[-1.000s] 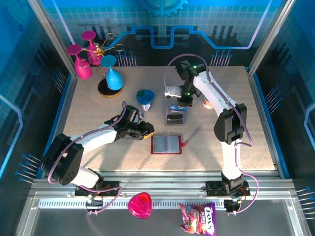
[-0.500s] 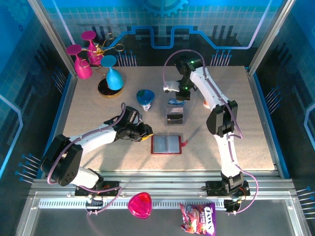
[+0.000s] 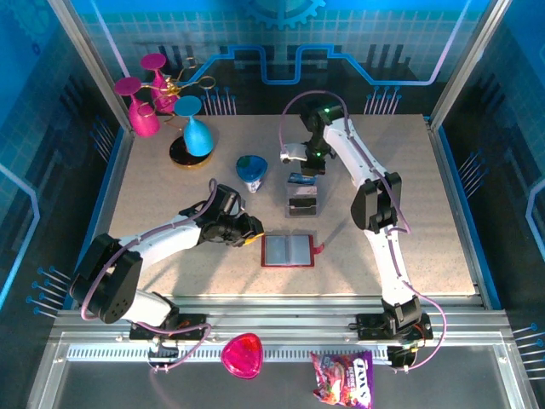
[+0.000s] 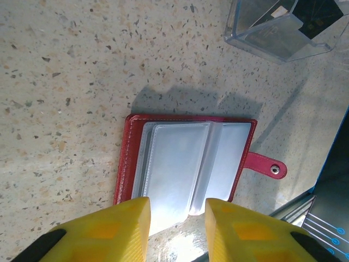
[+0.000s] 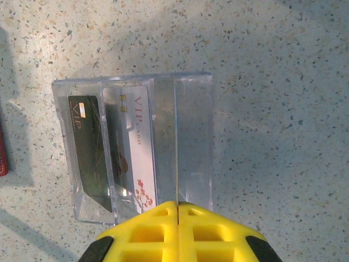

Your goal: Take the credit cards out of the card holder

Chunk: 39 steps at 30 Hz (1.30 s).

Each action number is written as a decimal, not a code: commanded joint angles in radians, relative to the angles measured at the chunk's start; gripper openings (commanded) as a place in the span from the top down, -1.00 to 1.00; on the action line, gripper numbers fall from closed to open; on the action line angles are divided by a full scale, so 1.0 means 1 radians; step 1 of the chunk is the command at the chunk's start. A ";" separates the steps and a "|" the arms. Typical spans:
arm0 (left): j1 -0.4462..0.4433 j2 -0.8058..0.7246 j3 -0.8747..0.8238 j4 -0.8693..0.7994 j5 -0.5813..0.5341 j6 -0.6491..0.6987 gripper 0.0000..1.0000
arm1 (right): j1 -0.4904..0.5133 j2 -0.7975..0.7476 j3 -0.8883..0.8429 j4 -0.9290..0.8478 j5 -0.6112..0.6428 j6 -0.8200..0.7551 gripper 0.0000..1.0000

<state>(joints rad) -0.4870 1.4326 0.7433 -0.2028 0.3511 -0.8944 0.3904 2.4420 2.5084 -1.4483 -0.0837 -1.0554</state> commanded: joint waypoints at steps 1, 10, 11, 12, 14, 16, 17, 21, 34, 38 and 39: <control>0.011 -0.029 0.008 -0.028 -0.018 -0.017 0.35 | -0.013 0.028 0.016 -0.039 -0.029 -0.019 1.00; 0.010 -0.024 0.010 -0.029 -0.014 -0.019 0.34 | -0.013 0.055 -0.005 -0.075 -0.028 -0.008 1.00; 0.010 -0.025 0.007 -0.019 -0.010 -0.025 0.34 | -0.012 0.059 -0.005 -0.076 -0.029 -0.007 1.00; 0.010 -0.023 0.004 -0.008 -0.004 -0.029 0.34 | -0.010 0.063 -0.005 -0.075 -0.028 -0.006 1.00; 0.011 -0.019 -0.001 0.009 0.004 -0.040 0.34 | -0.007 0.071 -0.005 -0.076 -0.028 -0.005 1.00; 0.010 -0.016 -0.001 0.013 0.005 -0.042 0.34 | -0.004 0.074 -0.005 -0.079 -0.031 -0.005 1.00; 0.011 -0.017 -0.003 0.013 0.005 -0.042 0.34 | -0.004 0.077 -0.005 -0.081 -0.030 -0.004 1.00; 0.011 -0.024 -0.010 0.017 0.003 -0.046 0.34 | -0.004 0.084 -0.005 -0.088 -0.025 -0.008 0.88; 0.010 -0.015 0.000 0.031 0.005 -0.050 0.33 | -0.010 -0.073 -0.067 0.055 -0.020 0.046 0.48; 0.010 -0.004 0.005 0.041 0.010 -0.046 0.33 | -0.007 -0.155 -0.136 0.107 -0.023 0.076 0.46; 0.011 -0.001 0.004 0.045 0.012 -0.045 0.33 | -0.006 -0.169 -0.154 0.120 -0.021 0.089 0.46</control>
<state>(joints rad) -0.4862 1.4311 0.7433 -0.1757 0.3447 -0.9405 0.3904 2.3661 2.3852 -1.3689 -0.0864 -1.0023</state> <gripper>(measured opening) 0.333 0.268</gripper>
